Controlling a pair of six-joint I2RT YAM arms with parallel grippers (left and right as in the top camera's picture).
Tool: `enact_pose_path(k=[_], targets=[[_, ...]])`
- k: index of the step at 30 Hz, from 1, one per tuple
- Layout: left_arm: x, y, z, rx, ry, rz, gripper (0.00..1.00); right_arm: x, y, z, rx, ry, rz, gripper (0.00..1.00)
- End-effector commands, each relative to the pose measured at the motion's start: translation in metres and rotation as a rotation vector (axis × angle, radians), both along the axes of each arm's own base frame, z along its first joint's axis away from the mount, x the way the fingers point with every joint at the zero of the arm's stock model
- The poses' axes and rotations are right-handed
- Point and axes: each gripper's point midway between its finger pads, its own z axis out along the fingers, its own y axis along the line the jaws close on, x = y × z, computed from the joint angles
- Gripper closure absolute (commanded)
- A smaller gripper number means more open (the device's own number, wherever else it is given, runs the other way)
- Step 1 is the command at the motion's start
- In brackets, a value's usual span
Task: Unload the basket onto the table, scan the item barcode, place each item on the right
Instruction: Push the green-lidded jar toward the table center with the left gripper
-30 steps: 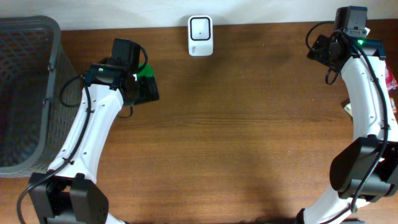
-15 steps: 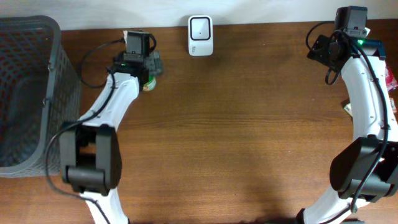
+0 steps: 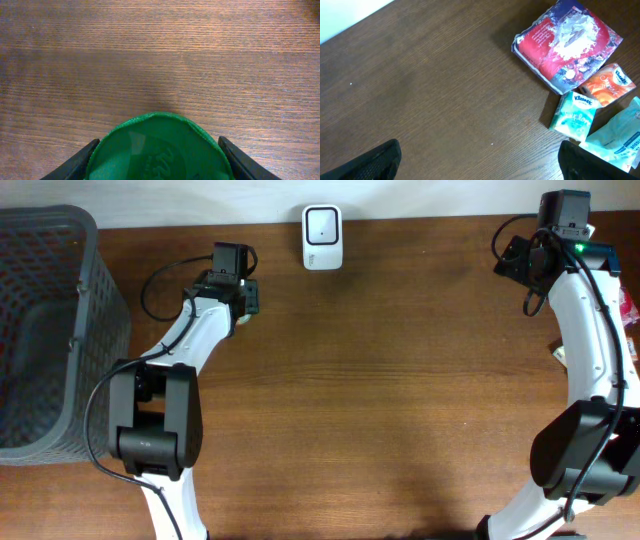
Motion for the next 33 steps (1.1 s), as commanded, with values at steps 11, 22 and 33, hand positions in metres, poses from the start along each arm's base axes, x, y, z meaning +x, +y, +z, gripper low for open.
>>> enact_pose_path(k=[11,22,33], targets=[[-0.087,-0.238,0.071,-0.432,0.028,-0.593,0.55,0.001,-0.004,-0.006,-0.009,0.012,-0.02,0.01],[-0.112,-0.313,0.003,-0.277,0.031,-0.668,0.09,0.001,-0.004,-0.006,-0.009,0.012,-0.02,0.01],[-0.076,-0.133,0.136,-0.123,-0.084,-0.285,0.01,0.001,-0.004,-0.006,-0.009,0.012,-0.02,0.01]])
